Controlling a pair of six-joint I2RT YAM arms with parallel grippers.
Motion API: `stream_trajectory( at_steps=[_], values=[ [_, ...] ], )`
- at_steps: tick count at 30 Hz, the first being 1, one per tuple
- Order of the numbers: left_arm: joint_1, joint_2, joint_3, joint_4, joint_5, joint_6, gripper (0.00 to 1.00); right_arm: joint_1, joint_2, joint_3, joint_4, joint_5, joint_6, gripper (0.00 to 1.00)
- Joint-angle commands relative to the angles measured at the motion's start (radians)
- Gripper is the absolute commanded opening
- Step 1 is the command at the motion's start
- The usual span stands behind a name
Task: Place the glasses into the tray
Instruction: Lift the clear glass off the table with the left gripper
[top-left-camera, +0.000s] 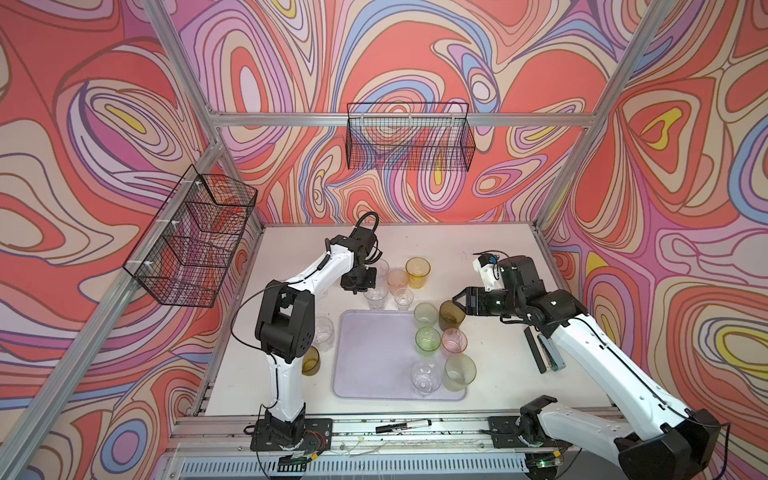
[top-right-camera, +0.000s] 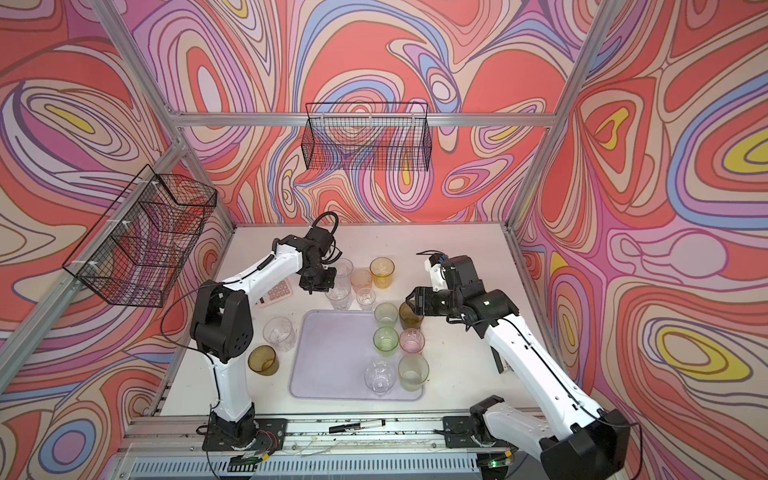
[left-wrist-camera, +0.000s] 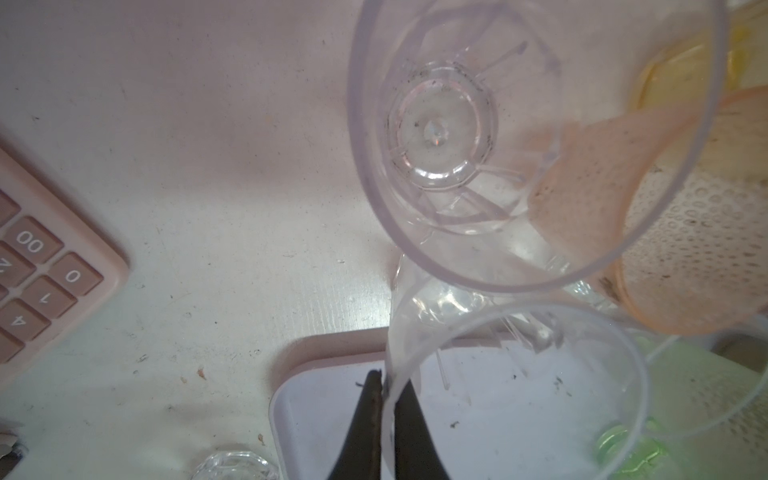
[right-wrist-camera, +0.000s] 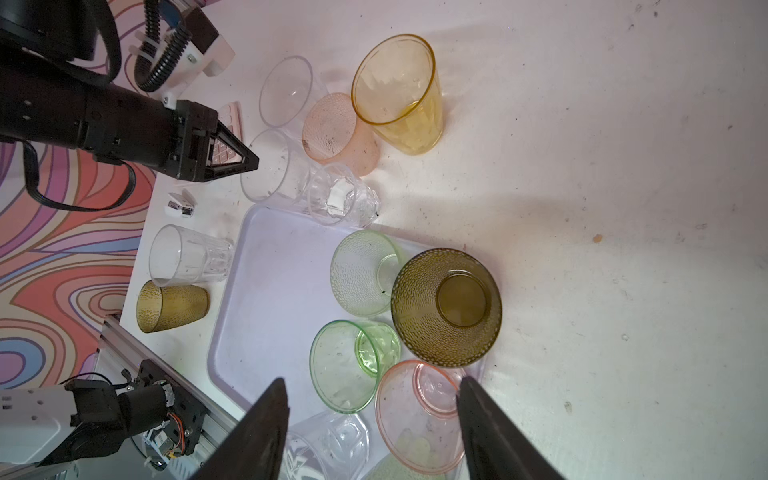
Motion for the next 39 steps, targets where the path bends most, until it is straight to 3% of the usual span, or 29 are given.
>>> stream_trajectory(
  at_steps=[1,20,39],
  values=[
    [0.002,-0.025,0.026,-0.035,-0.013,-0.004,0.05,-0.003,0.0,0.01,0.002,0.01,-0.003,0.67],
    [0.002,-0.132,0.059,-0.145,-0.01,0.023,0.0,-0.003,-0.01,0.009,-0.001,0.015,0.002,0.67],
    [0.002,-0.253,-0.027,-0.212,0.033,0.032,0.0,-0.004,-0.02,-0.002,0.026,0.016,0.009,0.67]
  ],
)
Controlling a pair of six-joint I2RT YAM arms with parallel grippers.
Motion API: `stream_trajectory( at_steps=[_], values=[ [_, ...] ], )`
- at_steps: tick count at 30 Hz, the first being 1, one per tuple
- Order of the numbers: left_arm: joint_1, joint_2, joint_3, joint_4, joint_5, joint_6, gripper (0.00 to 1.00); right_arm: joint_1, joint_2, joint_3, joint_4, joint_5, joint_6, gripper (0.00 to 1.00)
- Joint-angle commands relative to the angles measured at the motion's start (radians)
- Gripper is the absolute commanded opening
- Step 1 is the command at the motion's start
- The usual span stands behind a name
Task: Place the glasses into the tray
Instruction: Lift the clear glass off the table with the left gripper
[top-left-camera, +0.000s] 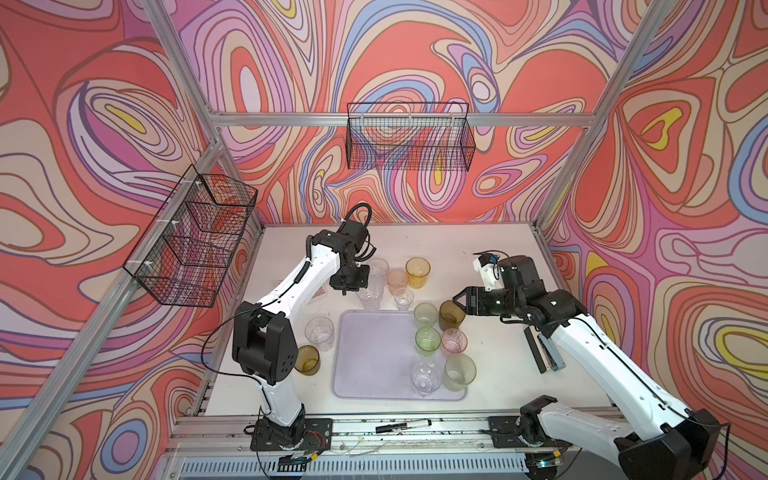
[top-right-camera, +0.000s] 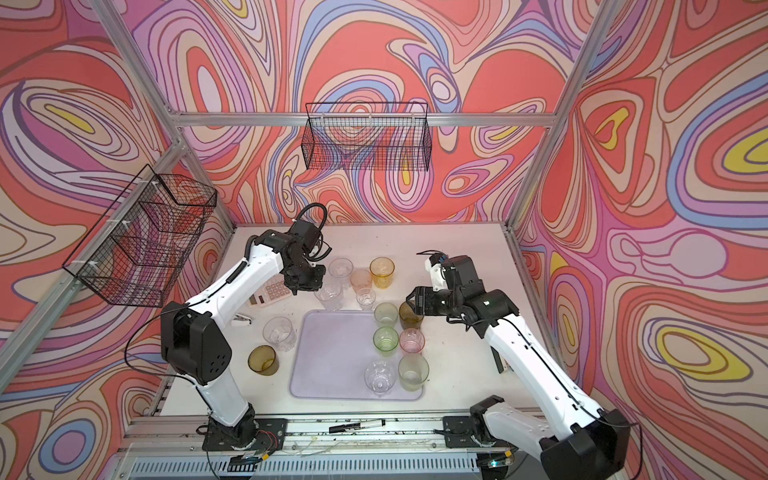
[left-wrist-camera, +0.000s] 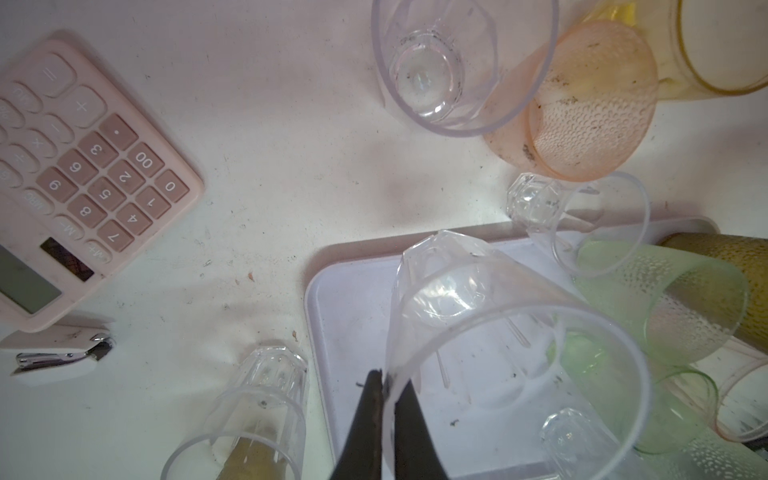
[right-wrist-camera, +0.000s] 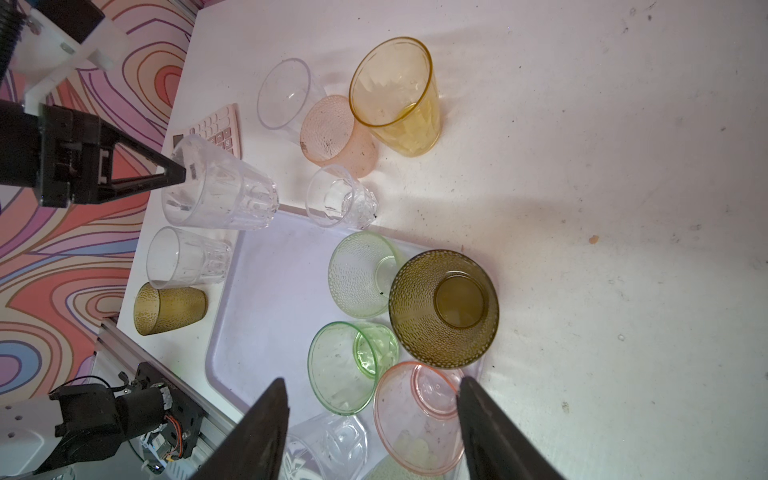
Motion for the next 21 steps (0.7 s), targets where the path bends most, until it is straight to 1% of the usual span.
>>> stream_trajectory(
  at_steps=[1,11,21],
  values=[
    [0.003,-0.047,-0.017,-0.047,0.022,0.007,0.0,-0.003,-0.018,-0.003,0.029,0.008,0.011,0.67],
    [0.0,-0.109,-0.064,-0.083,0.042,-0.007,0.0,-0.003,-0.01,-0.002,0.039,0.001,0.008,0.67],
    [-0.014,-0.194,-0.145,-0.107,0.045,-0.034,0.0,-0.004,-0.008,-0.004,0.046,-0.002,0.008,0.67]
  ],
)
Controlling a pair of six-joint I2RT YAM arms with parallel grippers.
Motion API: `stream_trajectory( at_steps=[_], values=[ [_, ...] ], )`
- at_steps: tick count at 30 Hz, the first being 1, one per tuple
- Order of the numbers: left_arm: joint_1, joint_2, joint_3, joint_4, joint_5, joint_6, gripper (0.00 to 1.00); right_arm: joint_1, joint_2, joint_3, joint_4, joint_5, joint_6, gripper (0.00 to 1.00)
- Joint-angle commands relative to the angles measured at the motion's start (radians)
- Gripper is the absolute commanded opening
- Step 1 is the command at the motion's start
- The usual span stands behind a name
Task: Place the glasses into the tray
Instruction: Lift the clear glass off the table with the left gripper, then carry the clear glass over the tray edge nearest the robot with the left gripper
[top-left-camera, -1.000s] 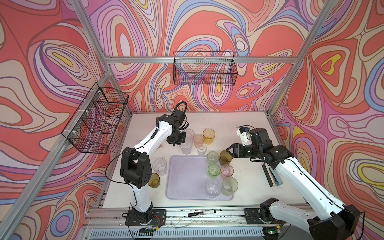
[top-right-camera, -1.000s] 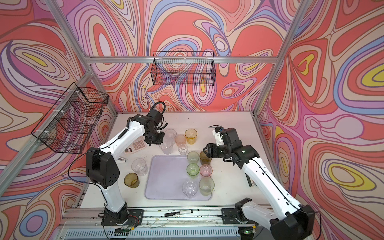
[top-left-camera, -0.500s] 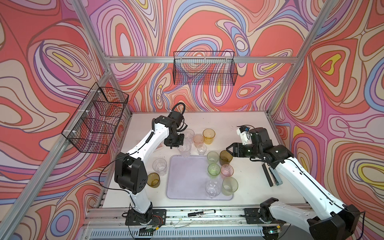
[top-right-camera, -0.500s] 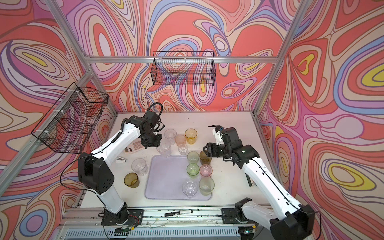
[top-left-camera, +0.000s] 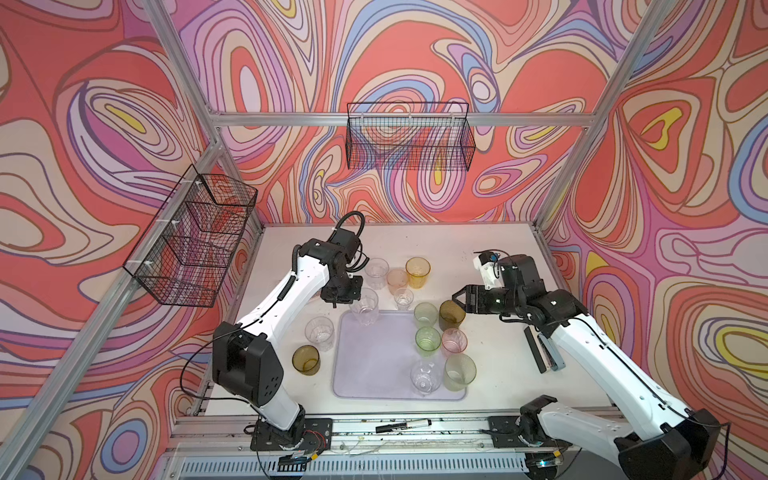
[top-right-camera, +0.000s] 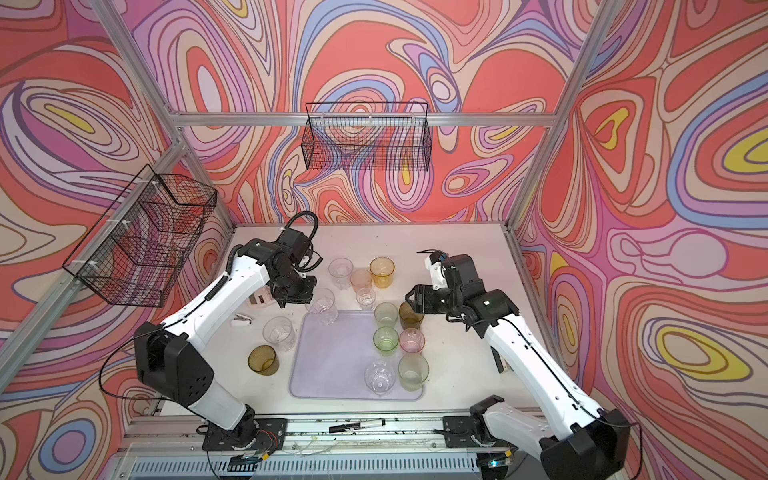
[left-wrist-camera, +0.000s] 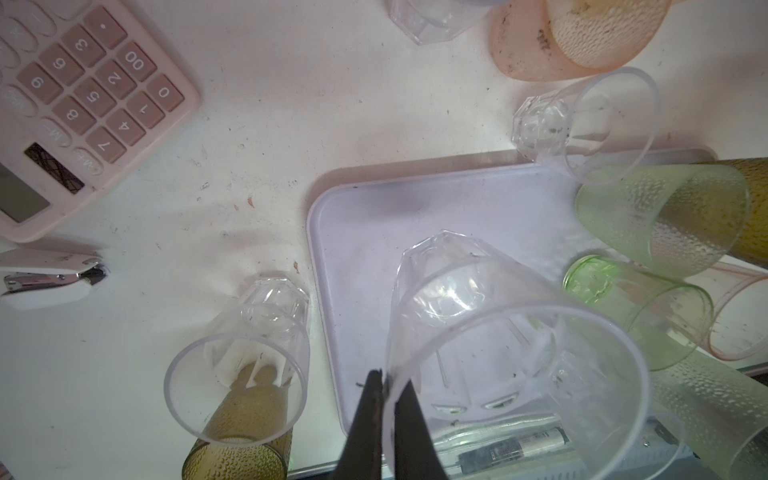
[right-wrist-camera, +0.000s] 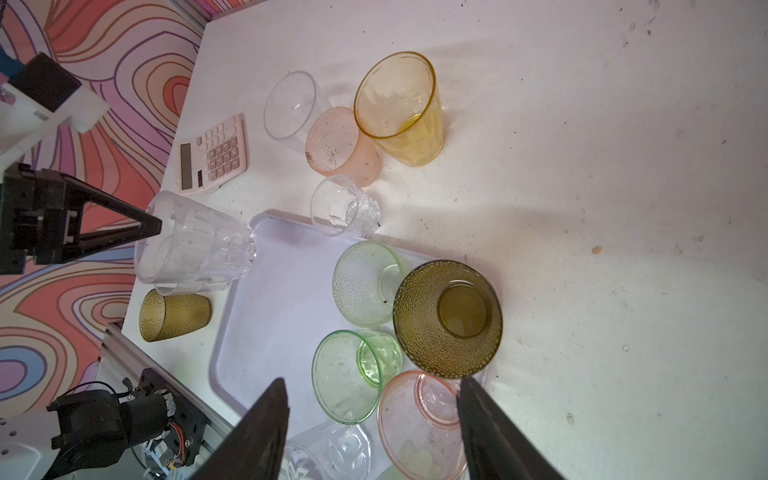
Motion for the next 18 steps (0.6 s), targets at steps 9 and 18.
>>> stream_trajectory(
  at_steps=[9,18],
  values=[
    [-0.041,-0.089,-0.054,-0.063,0.017,-0.056,0.0,-0.004,-0.013,-0.005,0.03,0.007,0.006,0.67],
    [-0.112,-0.138,-0.142,-0.027,0.011,-0.135,0.0,-0.003,-0.007,-0.015,0.053,-0.004,0.01,0.67]
  ],
)
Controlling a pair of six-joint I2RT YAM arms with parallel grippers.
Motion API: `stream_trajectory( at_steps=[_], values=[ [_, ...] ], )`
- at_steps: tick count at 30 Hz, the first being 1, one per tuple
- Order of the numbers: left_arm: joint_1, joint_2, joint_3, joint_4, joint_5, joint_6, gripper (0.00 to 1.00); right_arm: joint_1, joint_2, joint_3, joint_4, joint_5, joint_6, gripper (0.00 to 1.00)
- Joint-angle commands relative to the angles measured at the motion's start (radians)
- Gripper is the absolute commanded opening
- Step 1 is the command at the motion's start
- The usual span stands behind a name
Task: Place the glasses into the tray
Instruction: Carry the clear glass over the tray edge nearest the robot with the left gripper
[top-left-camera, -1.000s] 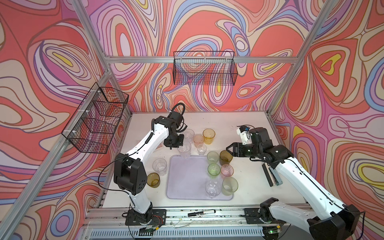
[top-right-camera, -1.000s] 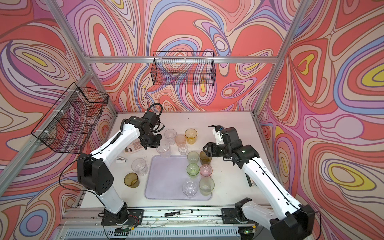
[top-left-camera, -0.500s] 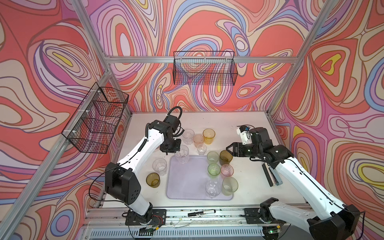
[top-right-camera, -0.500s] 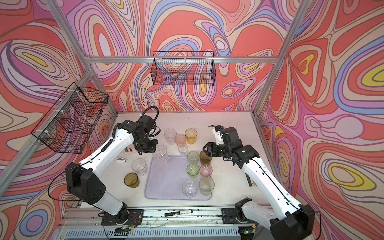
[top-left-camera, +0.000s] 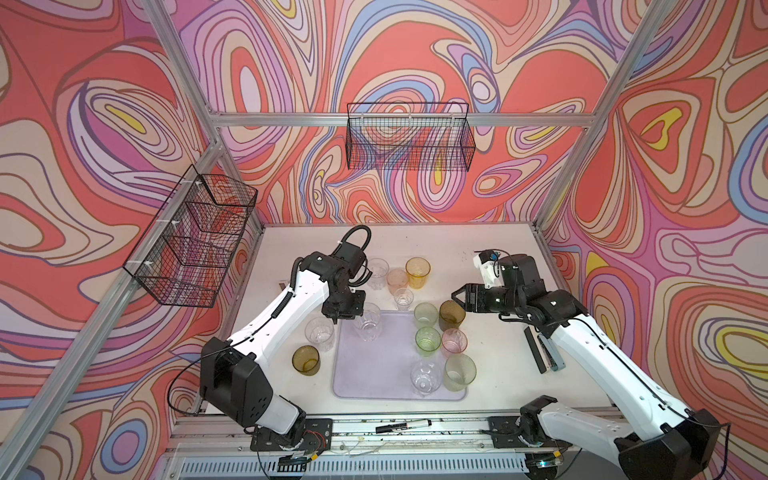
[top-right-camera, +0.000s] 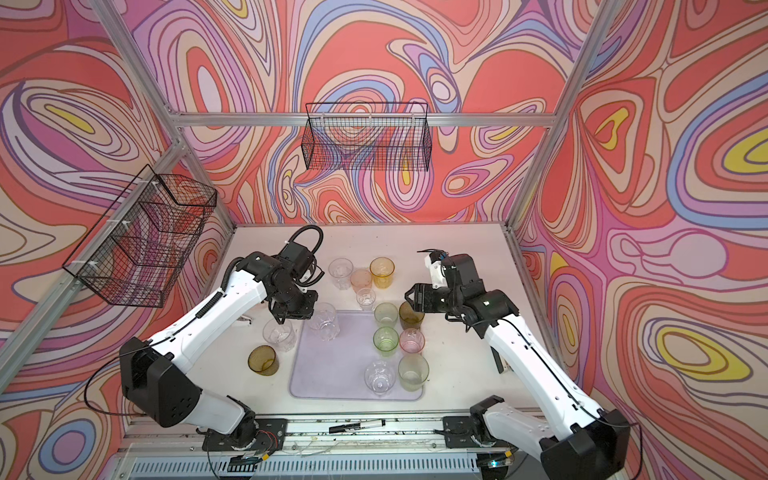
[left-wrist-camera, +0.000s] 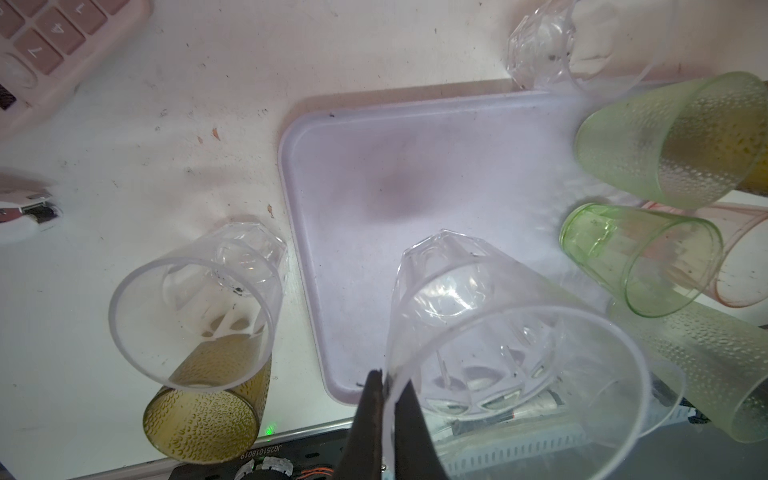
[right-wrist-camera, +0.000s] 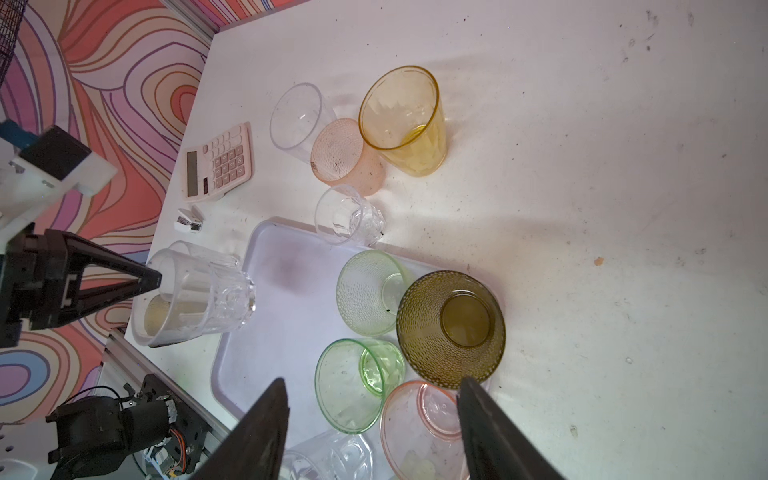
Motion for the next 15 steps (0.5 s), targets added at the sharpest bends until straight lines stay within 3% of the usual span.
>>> stream_trajectory(
  at_steps=[1,15],
  values=[
    [-0.026,-0.038,-0.028,-0.008,0.008,-0.053,0.0,-0.003,-0.007,-0.014,0.024,-0.003,0.005,0.67],
    [-0.106,-0.123,-0.148,0.032,-0.008,-0.133,0.0,-0.003,-0.011,-0.021,0.019,-0.004,0.0,0.67]
  ],
)
